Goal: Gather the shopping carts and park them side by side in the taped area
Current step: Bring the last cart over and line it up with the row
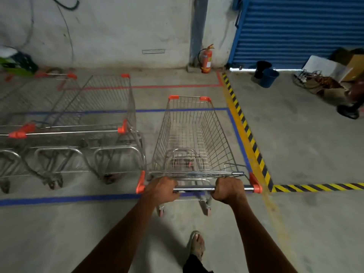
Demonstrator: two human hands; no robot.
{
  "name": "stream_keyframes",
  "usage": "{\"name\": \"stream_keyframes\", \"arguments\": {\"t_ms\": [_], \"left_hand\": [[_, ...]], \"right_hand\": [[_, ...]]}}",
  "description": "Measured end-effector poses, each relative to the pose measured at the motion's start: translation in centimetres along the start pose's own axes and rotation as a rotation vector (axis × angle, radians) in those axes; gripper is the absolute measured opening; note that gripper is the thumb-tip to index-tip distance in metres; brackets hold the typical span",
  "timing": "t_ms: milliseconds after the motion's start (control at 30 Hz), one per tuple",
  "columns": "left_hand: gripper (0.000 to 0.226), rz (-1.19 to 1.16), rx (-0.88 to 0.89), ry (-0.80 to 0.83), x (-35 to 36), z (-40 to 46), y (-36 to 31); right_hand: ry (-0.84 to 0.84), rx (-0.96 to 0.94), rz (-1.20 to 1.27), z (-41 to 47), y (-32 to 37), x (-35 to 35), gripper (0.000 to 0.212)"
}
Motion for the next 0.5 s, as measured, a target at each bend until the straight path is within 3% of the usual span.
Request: {"name": "stream_keyframes", "arguments": {"t_ms": [167, 500], "left_hand": [[0.037, -0.059, -0.053, 0.023, -2.8, 7.7, 3.1], [0.032, -0.094, -0.112, 0.072, -6.5, 18.6, 9.5]], "right_hand": [[0.015, -0.059, 0.034, 8.9, -1.0, -2.7, 0.057], [0.025, -0.090, 0.037, 22.3, -0.5, -6.2, 0.038]]}}
Point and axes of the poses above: each hand's wrist, its own z-axis towards the middle knuckle, its own x-axis out of the palm, y = z × x, the point moved 2 cm from there along z, towards the middle knuckle, and after that the axes turned 9 degrees about z, right-handed, at the moved point
